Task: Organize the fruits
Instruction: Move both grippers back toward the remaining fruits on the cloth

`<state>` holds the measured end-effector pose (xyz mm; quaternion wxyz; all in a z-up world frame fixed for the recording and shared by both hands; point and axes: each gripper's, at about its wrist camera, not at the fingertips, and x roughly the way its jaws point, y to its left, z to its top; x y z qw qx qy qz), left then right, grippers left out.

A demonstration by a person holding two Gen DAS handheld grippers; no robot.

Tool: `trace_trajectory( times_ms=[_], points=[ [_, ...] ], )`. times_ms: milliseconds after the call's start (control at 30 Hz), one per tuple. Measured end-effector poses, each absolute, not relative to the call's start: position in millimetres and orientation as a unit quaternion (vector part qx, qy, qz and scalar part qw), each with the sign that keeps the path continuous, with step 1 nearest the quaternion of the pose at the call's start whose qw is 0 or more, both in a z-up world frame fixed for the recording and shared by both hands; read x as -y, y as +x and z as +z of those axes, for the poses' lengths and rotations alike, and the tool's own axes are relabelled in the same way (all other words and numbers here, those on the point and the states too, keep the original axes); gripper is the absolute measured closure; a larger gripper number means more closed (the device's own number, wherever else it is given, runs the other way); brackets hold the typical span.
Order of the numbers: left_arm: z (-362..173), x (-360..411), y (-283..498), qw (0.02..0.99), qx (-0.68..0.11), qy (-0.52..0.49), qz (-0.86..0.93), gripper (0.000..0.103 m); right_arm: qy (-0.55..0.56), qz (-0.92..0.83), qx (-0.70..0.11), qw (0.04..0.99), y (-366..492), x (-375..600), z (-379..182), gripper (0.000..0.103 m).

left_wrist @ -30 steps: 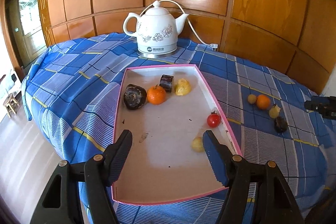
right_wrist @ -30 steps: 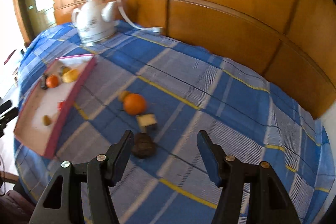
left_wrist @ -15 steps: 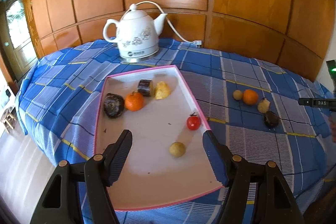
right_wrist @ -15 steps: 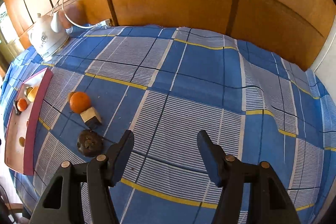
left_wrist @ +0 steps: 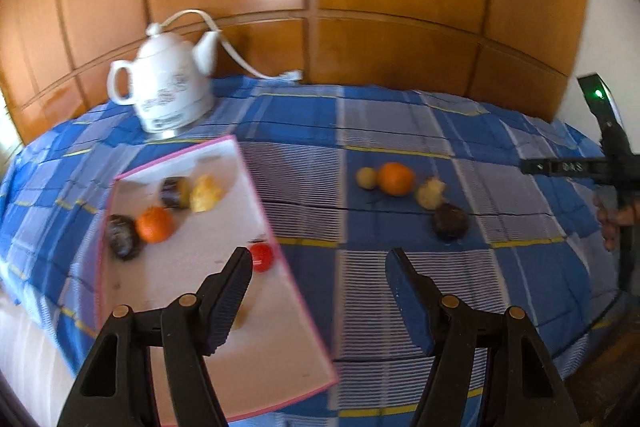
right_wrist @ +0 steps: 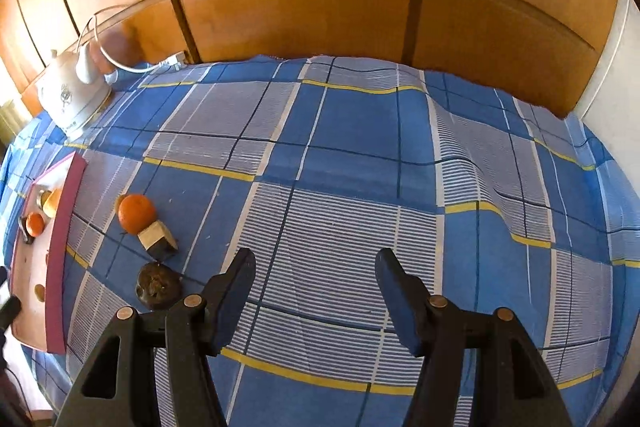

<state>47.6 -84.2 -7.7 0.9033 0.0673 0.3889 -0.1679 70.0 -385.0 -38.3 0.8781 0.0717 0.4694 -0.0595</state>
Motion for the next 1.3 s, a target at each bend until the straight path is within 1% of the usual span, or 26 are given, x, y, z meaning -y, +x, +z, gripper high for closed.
trace_trajectory(
  times_ms=[433, 667, 1100, 1200, 1233, 1300],
  points=[
    [-38.0, 144.0, 64.3, 0.858, -0.443, 0.063, -0.251, 0.040, 0.072, -0.050, -0.464, 0.881, 69.9, 381.0, -34.6, 0.040],
    [-47.2, 175.3, 76.5, 0.846, -0.453, 0.061, -0.275, 0.040, 0.077, -0.050, -0.461, 0.883, 70.3, 382.5, -33.5, 0.040],
    [-77.3, 231.0, 105.0, 0.837, -0.463, 0.102, -0.273, 0.041, 0.078, -0.041, -0.457, 0.885, 73.3, 380.7, -31.8, 0.040],
    [-91.2, 239.5, 111.0, 0.832, -0.471, 0.114, -0.270, 0.056, 0.076, -0.042, -0.459, 0.884, 74.5, 381.1, -33.0, 0.040],
    [-90.7, 239.7, 107.8, 0.839, -0.457, 0.119, -0.270, 0.056, 0.076, -0.042, -0.460, 0.884, 74.5, 381.4, -33.7, 0.040],
    [-90.8, 236.9, 103.6, 0.842, -0.451, 0.118, -0.272, 0.057, 0.073, -0.041, -0.464, 0.882, 74.7, 381.2, -35.9, 0.040]
  ],
)
